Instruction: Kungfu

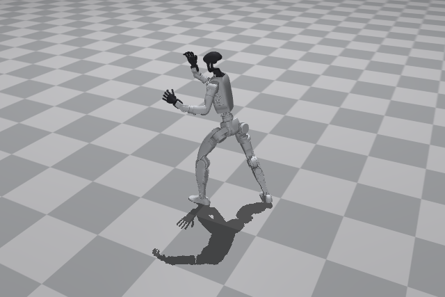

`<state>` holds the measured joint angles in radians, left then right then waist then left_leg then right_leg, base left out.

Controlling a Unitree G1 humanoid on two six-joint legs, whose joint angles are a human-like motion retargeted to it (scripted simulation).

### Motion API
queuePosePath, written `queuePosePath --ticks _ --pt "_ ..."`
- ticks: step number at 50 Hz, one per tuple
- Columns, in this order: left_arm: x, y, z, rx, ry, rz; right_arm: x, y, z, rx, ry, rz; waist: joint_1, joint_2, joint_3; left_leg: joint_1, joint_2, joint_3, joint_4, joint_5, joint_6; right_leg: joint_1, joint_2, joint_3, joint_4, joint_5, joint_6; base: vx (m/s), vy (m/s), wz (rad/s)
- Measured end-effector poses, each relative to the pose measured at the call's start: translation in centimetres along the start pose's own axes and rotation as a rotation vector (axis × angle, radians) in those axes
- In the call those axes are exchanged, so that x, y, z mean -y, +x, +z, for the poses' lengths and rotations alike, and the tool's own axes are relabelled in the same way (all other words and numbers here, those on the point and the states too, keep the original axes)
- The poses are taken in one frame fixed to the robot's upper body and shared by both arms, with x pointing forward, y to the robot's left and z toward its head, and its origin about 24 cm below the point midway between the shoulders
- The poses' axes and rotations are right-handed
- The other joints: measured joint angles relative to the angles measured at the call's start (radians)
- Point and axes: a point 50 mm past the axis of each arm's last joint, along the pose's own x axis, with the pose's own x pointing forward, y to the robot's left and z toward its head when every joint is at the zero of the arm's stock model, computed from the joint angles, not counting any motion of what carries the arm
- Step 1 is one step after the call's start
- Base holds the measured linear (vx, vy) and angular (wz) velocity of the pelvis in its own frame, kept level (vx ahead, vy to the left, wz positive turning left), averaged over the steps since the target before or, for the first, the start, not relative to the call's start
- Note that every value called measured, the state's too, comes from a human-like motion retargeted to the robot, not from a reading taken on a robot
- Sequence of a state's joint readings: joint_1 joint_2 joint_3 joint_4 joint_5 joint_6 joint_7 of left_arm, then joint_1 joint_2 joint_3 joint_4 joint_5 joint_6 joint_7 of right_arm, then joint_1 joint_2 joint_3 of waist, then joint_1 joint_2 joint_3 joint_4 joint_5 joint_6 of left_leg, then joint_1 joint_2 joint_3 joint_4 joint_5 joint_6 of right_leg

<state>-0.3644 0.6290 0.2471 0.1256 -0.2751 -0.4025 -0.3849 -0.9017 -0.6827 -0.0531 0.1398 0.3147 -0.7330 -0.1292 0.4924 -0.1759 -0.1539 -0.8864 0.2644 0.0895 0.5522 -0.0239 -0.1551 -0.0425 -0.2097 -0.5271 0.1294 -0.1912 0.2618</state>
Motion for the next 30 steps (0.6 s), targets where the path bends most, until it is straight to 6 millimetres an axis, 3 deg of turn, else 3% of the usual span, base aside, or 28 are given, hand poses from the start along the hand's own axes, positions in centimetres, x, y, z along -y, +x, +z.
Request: queuePosePath --ticks 2,4,6,8,10,12,13,15,18,23,27,30 --pt "-4.3 -3.0 -1.5 -0.179 0.302 0.190 0.3 1.0 -3.2 -0.080 -0.228 0.094 0.048 -0.033 0.012 -0.016 -0.017 -0.029 -0.021 0.029 -0.008 -0.001 0.023 -0.003 0.001 -0.010 0.000 -0.02 -0.35 1.30" --pt "-8.6 -7.6 -3.0 -0.394 0.603 0.372 0.0 0.5 -7.0 -0.203 -0.488 0.226 0.081 -0.050 0.021 -0.022 -0.031 -0.056 -0.043 0.054 -0.018 -0.005 0.040 0.007 0.007 -0.018 0.000 0.00 -0.26 0.96" --pt "-12.4 -13.8 -4.1 -0.669 0.867 0.487 -0.1 -1.5 -11.2 -0.418 -0.774 0.360 0.102 -0.053 0.024 -0.017 -0.045 -0.065 -0.062 0.069 -0.022 0.000 0.045 0.016 0.010 -0.028 0.000 -0.03 -0.04 0.74" --pt "-15.2 -21.6 -4.9 -1.052 1.043 0.573 1.1 -4.0 -14.0 -0.710 -1.055 0.518 0.103 -0.052 0.022 -0.002 -0.068 -0.060 -0.084 0.077 -0.021 0.015 0.035 0.011 0.009 -0.043 0.000 -0.01 0.13 0.81" --pt "-15.6 -29.5 -4.7 -1.542 1.043 0.617 2.4 -6.4 -15.1 -0.942 -1.211 0.608 0.092 -0.048 0.027 0.022 -0.097 -0.056 -0.116 0.089 -0.023 0.041 0.019 -0.007 0.007 -0.059 0.000 0.01 0.11 0.96" --pt "-14.7 -35.1 -3.1 -1.911 0.788 0.598 2.3 -6.7 -14.9 -0.914 -1.182 0.575 0.083 -0.046 0.049 0.052 -0.122 -0.049 -0.148 0.105 -0.028 0.071 0.009 -0.014 0.009 -0.076 0.000 -0.04 0.02 0.90" --pt "-14.4 -36.9 -2.0 -1.992 0.673 0.602 2.1 -6.3 -14.7 -0.851 -1.147 0.538 0.079 -0.042 0.059 0.069 -0.135 -0.044 -0.164 0.111 -0.031 0.083 0.003 -0.014 0.013 -0.086 0.000 -0.10 0.04 0.63" --pt "-13.2 -39.6 -0.6 -2.043 0.632 0.765 1.3 -6.0 -14.0 -0.687 -1.105 0.460 0.087 -0.031 0.070 0.087 -0.135 -0.034 -0.193 0.126 -0.042 0.085 0.002 -0.007 0.019 -0.112 -0.014 -0.17 0.06 0.17" --pt "-12.1 -40.7 0.0 -1.892 0.709 0.947 0.8 -6.1 -13.5 -0.537 -1.128 0.389 0.100 -0.021 0.070 0.099 -0.122 -0.016 -0.233 0.154 -0.065 0.074 0.011 0.009 0.023 -0.157 -0.044 -0.20 0.03 -0.10" --pt "-11.7 -40.2 -0.8 -1.818 0.653 1.057 0.6 -7.0 -13.9 -0.595 -1.122 0.479 0.067 0.006 0.068 0.135 -0.111 -0.013 -0.298 0.205 -0.102 0.080 0.048 0.026 0.035 -0.176 -0.063 -0.12 -0.05 0.23" --pt "-13.5 -36.7 -2.3 -1.703 0.606 1.018 -0.4 -7.4 -14.0 -0.585 -1.082 0.523 0.048 0.010 0.056 0.153 -0.102 0.000 -0.316 0.216 -0.106 0.083 0.052 0.027 0.035 -0.179 -0.067 -0.03 -0.02 -0.11" --pt "-15.4 -31.9 -3.7 -1.496 0.626 0.980 -1.1 -7.4 -13.9 -0.538 -1.056 0.540 0.042 0.006 0.054 0.155 -0.096 -0.005 -0.300 0.211 -0.091 0.084 0.052 0.040 0.033 -0.178 -0.068 0.00 -0.05 -0.35"
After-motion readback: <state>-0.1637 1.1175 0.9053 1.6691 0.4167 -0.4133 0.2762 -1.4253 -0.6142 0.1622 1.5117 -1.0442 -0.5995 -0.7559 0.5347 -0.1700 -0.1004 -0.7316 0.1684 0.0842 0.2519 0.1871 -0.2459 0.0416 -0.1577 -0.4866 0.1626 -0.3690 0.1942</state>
